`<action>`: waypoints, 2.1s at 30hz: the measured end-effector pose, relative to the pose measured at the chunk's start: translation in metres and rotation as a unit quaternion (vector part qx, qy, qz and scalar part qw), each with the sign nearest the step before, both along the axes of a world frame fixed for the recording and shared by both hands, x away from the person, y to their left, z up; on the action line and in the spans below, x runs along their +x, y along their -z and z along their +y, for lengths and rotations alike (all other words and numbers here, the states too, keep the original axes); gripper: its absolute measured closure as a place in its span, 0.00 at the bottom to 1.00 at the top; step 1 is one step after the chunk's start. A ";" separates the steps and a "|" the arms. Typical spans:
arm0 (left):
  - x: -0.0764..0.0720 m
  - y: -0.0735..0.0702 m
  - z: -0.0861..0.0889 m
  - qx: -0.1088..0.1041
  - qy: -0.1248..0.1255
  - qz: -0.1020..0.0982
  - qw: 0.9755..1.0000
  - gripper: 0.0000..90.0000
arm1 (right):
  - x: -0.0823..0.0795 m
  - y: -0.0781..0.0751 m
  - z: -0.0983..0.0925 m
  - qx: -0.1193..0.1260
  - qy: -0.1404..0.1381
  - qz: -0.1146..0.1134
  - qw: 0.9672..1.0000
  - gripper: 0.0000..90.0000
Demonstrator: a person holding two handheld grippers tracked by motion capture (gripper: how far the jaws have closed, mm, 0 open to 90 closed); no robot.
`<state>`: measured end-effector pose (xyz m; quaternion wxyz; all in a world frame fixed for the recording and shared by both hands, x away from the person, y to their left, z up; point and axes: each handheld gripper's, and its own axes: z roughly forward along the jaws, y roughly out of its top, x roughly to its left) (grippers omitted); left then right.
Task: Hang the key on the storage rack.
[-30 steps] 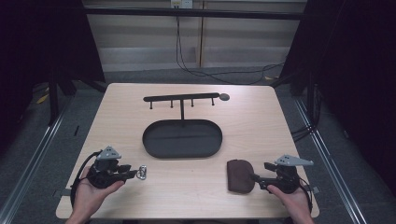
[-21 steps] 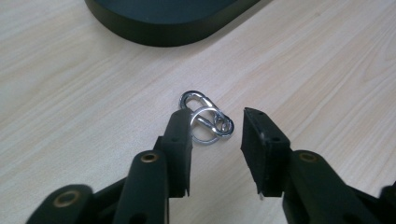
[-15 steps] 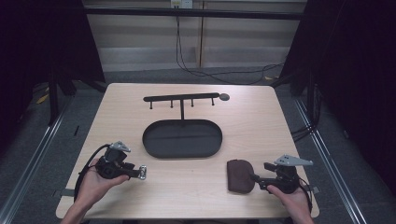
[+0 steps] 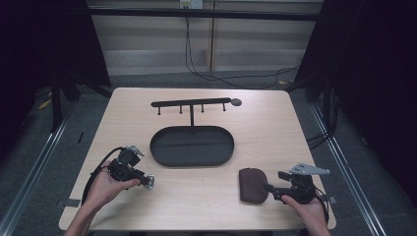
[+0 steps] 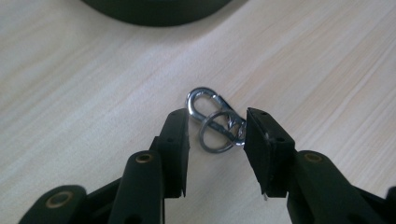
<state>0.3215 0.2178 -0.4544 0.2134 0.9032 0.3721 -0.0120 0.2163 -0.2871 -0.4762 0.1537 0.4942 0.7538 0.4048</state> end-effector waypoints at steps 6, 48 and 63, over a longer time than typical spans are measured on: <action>0.005 0.005 -0.003 0.004 0.009 0.023 1.000 0.66 | 0.000 0.000 0.000 0.000 0.000 0.001 1.000 0.26; 0.009 0.011 -0.012 0.003 0.030 0.038 0.999 0.68 | 0.001 0.001 0.001 -0.004 0.000 0.008 1.000 0.26; 0.006 0.009 -0.022 -0.001 0.040 0.033 0.999 0.79 | 0.001 0.002 0.001 -0.005 -0.002 0.011 1.000 0.26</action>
